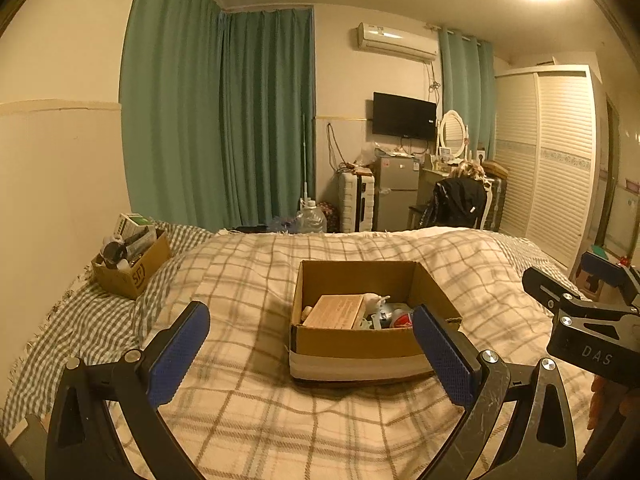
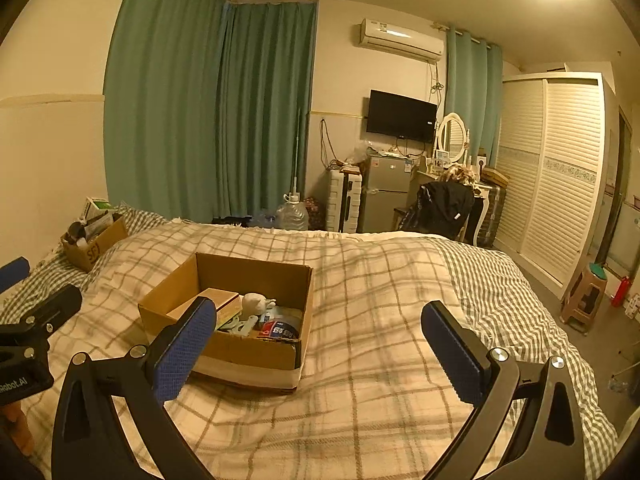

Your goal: Organize objects

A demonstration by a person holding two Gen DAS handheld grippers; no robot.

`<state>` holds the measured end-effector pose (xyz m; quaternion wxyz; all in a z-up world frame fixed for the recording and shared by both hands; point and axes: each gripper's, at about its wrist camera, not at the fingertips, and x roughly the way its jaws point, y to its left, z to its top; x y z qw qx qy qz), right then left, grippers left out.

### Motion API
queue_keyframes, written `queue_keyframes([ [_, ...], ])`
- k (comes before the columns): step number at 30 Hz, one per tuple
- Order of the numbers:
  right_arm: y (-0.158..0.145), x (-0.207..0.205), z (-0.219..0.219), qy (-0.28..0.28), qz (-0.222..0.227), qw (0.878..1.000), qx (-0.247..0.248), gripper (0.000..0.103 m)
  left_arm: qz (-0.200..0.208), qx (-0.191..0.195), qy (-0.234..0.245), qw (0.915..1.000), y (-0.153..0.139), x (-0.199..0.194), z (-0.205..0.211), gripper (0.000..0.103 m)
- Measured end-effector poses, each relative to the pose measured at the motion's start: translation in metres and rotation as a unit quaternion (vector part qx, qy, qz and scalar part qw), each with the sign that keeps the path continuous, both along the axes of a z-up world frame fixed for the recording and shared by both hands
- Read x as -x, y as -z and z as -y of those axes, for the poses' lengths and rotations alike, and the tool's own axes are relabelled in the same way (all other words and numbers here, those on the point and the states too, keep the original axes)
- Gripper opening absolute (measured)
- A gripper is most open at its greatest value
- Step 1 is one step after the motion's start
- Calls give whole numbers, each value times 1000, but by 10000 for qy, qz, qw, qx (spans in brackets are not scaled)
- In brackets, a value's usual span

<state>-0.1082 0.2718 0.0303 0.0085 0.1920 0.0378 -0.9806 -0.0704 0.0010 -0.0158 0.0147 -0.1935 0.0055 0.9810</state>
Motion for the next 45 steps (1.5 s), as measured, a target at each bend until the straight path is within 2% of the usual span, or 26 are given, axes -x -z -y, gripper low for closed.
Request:
queue_keyframes([
  [24, 6, 1, 5, -5, 90, 9999, -69, 103, 106, -128, 6, 9999, 4, 3, 2, 103],
  [45, 7, 3, 2, 30, 98, 9999, -26, 103, 119, -31, -10, 9999, 4, 4, 0, 103],
])
